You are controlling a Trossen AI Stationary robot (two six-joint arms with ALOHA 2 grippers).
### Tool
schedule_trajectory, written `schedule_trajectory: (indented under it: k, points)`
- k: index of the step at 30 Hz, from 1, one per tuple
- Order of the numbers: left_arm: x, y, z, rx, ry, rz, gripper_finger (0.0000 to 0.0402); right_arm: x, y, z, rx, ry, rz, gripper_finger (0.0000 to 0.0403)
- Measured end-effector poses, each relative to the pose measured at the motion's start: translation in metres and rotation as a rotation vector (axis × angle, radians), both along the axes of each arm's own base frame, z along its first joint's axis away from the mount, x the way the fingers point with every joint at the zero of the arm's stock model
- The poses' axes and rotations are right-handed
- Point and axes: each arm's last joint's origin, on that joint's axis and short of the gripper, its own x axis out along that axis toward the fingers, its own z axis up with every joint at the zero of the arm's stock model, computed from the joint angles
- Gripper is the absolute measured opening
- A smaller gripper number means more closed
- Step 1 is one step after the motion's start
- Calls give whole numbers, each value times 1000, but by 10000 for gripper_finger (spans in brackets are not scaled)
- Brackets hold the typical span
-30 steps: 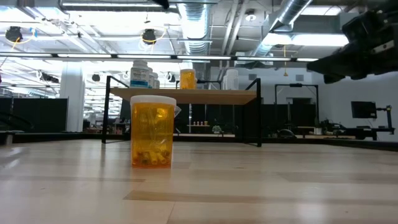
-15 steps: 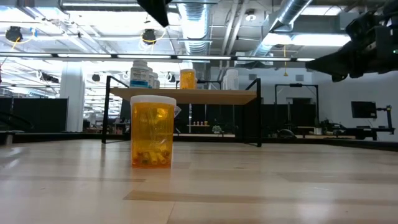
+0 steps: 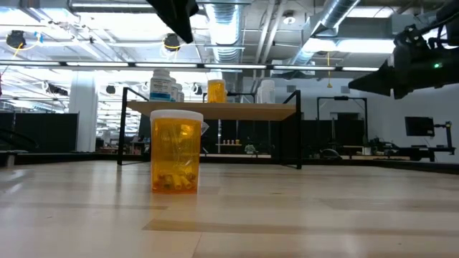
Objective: Pick and place medicine bottles onto shelf by color
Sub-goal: Put the orange pill bottle on the shelf aligned with the other orange pill bottles
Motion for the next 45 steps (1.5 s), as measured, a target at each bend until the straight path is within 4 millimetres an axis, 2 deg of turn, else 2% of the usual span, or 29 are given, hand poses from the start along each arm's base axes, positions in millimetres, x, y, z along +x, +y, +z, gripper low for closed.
schedule_trajectory:
  k: [10,13,21,27,36,45]
  points:
    - [6,-4,-28,-63,-49,91,279,0,0,0,0,1,5,8]
    - [11,-12,-33,-42,-70,87,286,0,0,0,1,1,6,8]
    - [25,-38,-71,-44,31,47,308,0,0,0,1,2,12,8]
    - [25,-48,-76,-56,44,42,310,0,0,0,1,1,12,8]
    - [24,-61,-74,-40,8,-12,310,0,0,0,1,1,13,8]
    - [33,-76,-97,-24,44,-54,299,1,0,-1,2,8,13,12]
